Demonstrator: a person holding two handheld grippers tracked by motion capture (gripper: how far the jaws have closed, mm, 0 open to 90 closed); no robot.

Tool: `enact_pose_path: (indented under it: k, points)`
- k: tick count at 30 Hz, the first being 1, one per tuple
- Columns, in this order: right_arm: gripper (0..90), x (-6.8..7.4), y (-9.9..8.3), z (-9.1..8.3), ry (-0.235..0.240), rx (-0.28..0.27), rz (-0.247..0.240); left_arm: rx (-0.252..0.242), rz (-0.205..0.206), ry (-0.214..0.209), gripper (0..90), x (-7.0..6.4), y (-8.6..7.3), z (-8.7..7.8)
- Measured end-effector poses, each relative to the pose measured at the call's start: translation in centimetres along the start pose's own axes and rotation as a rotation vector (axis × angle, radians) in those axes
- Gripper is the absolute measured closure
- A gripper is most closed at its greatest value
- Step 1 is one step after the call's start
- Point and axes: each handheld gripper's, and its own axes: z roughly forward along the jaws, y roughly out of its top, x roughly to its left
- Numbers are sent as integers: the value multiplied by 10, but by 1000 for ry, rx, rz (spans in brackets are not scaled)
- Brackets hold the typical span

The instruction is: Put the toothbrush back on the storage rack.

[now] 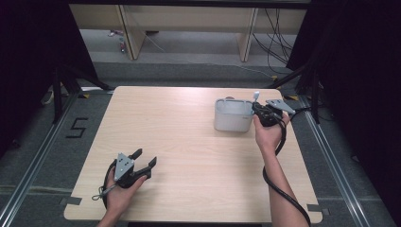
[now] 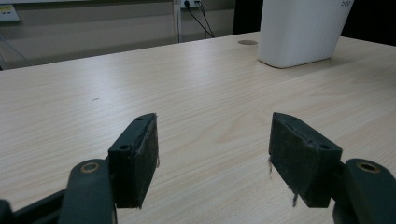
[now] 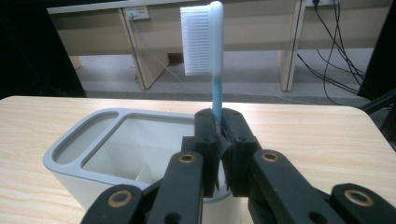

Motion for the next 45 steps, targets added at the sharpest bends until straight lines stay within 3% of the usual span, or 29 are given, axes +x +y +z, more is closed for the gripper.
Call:
enact_pose_path:
  k: [4,5,6,8,9,13,16,20,22,26,27,29,32,34,35,36,37,39,40,41,42,45]
  points:
    - [856,-1,-2,1,1,11,-8,2,1,-2,328,0,0,0]
    - [857,1,-4,1,-4,11,19,2,0,-3,328,0,0,0]
    - [857,-1,-4,1,-13,23,-14,2,0,-3,329,0,0,0]
    - [856,2,-8,2,-7,27,12,2,0,-3,329,0,0,0]
    - [856,0,-9,3,-2,22,-6,1,1,-3,328,0,0,0]
    - [856,3,-12,4,-1,41,21,0,-1,-3,328,0,0,0]
    - [856,2,-12,5,3,33,-18,2,0,-4,328,0,0,0]
    - [852,2,-11,6,2,39,-24,-19,-5,-10,327,1,-1,1]
    - [848,5,-12,5,-2,49,14,-18,-5,-10,327,1,-1,1]
    - [836,2,-13,6,-13,44,-27,-17,-3,-10,328,0,-1,1]
    - [827,4,-13,5,-16,53,8,-17,-4,-10,328,1,-1,1]
    - [797,1,-13,5,-15,34,-19,-18,-5,-9,328,1,-1,1]
    - [719,3,-11,2,-32,38,5,-19,-4,-10,328,0,-1,1]
    - [651,0,-10,1,-26,31,-10,-19,-4,-10,328,0,-1,1]
    - [621,1,-11,-1,-34,32,13,-19,-4,-10,328,0,-1,1]
    - [584,-1,-11,0,-34,28,-14,-19,-4,-10,328,0,-1,1]
    - [558,-1,-10,-2,-34,44,-11,-19,-4,-10,328,0,-1,1]
    - [526,1,-10,-6,-28,47,20,-15,-4,-9,328,0,0,1]
    - [515,-1,-10,-7,-27,49,-2,-17,-3,-9,328,0,-1,1]
    - [508,1,-11,-9,-28,48,24,-17,-4,-9,328,0,-1,1]
    - [503,-1,-12,-10,-24,46,-1,-18,-4,-9,328,0,-1,1]
    - [492,2,-13,-19,-14,63,24,-1,-4,-1,328,0,0,0]
